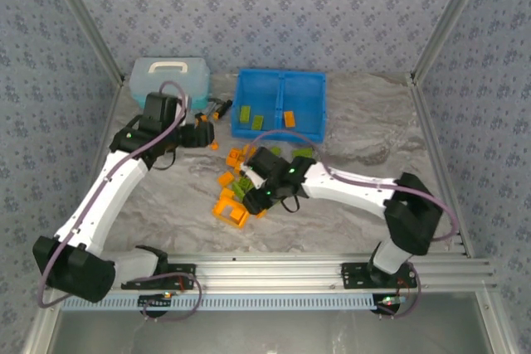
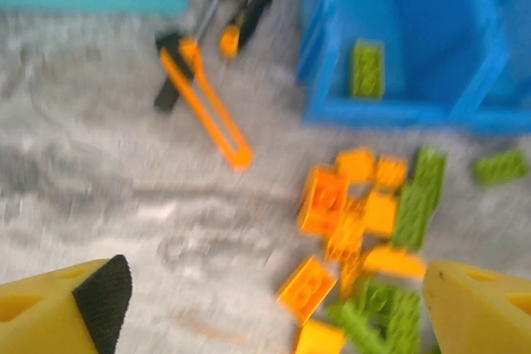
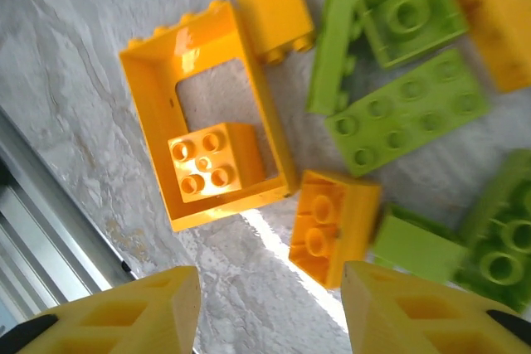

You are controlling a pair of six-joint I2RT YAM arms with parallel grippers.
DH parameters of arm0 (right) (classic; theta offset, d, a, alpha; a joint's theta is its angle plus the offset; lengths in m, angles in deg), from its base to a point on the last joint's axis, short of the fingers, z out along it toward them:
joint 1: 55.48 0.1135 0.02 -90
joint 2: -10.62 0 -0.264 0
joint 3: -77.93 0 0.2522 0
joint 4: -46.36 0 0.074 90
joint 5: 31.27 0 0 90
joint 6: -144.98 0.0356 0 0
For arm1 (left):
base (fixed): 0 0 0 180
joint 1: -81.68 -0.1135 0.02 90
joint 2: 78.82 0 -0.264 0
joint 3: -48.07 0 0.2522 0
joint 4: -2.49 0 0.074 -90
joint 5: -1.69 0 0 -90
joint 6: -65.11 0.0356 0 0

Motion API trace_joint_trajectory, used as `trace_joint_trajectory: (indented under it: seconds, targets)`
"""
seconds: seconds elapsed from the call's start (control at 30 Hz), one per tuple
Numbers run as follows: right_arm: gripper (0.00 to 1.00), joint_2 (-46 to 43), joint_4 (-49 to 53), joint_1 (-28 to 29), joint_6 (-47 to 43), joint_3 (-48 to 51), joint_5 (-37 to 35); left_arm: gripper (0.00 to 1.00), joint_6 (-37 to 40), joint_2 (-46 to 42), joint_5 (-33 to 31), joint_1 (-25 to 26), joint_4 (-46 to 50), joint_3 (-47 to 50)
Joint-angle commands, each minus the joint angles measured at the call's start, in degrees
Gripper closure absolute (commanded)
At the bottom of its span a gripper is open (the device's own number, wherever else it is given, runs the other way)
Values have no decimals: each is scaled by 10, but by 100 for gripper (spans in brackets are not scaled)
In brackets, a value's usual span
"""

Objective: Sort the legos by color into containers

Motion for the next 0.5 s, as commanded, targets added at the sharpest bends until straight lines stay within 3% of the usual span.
trace_joint_trajectory:
  seconds: [0.0,0.13,0.27,0.47]
  targets:
    - [51,44,26,12,-10,-39,1,3,58,-61,77,-22,8,43]
    - [54,89,46,24,-14,-57,-29,1,84,-90,68,-32,4,89]
    - [42,107,50,32,-15,-64,-59,1,85,-86,74,-35,-4,98]
    - [44,125,65,40,-15,-60,-83,1,85,-78,76,-37,-10,95]
